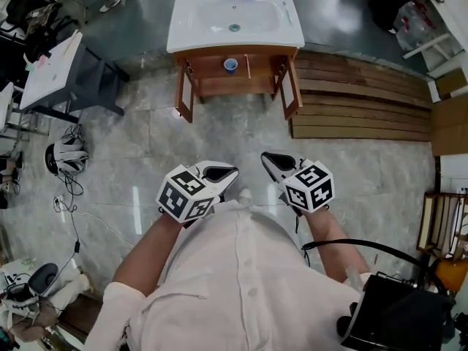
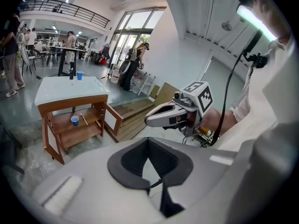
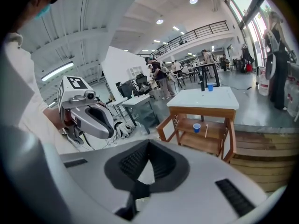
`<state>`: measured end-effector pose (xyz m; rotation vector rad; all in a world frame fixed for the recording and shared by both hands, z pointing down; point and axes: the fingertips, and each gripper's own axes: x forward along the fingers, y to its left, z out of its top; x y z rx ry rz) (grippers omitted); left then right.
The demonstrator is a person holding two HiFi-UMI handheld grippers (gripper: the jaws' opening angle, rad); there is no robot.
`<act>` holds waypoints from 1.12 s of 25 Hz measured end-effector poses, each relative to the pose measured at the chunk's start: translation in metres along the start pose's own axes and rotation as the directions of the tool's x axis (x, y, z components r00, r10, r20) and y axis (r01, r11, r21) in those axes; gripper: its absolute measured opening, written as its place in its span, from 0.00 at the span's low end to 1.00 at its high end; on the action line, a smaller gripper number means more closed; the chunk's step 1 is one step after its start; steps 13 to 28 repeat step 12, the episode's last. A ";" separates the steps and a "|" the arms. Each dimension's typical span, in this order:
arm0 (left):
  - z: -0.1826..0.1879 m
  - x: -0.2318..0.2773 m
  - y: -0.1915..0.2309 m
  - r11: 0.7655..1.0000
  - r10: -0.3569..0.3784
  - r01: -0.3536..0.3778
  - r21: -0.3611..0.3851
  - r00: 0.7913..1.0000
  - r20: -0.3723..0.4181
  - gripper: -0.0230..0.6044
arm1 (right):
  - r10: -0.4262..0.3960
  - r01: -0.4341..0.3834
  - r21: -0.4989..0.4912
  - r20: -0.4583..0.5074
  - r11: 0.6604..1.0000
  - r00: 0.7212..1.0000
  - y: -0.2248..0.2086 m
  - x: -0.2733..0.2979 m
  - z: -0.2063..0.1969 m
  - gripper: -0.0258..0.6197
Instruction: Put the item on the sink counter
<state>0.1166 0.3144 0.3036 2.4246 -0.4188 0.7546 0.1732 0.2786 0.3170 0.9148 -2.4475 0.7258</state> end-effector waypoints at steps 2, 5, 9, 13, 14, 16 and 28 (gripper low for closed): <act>-0.001 -0.002 0.001 1.000 0.010 -0.010 -0.003 1.000 0.000 0.04 | 0.001 -0.001 -0.003 0.005 1.000 1.000 0.000 -0.002 0.000 0.05; -0.002 -0.003 0.001 1.000 0.022 -0.022 -0.009 1.000 0.003 0.04 | 0.003 -0.003 -0.005 0.005 1.000 1.000 0.000 -0.003 -0.003 0.05; -0.006 -0.003 -0.004 1.000 0.022 -0.022 -0.011 1.000 0.002 0.05 | 0.008 -0.008 -0.005 0.003 1.000 1.000 0.004 -0.005 -0.007 0.05; -0.011 -0.001 -0.009 1.000 0.019 -0.019 -0.013 1.000 0.000 0.05 | 0.010 -0.010 -0.003 0.000 1.000 1.000 0.007 -0.006 -0.012 0.05; -0.011 -0.001 -0.009 1.000 0.019 -0.019 -0.013 1.000 0.000 0.05 | 0.010 -0.010 -0.003 0.000 1.000 1.000 0.007 -0.006 -0.012 0.05; -0.011 -0.001 -0.009 1.000 0.019 -0.019 -0.013 1.000 0.000 0.05 | 0.010 -0.010 -0.003 0.000 1.000 1.000 0.007 -0.006 -0.012 0.05; -0.011 -0.001 -0.009 1.000 0.019 -0.019 -0.013 1.000 0.000 0.05 | 0.010 -0.010 -0.003 0.000 1.000 1.000 0.007 -0.006 -0.012 0.05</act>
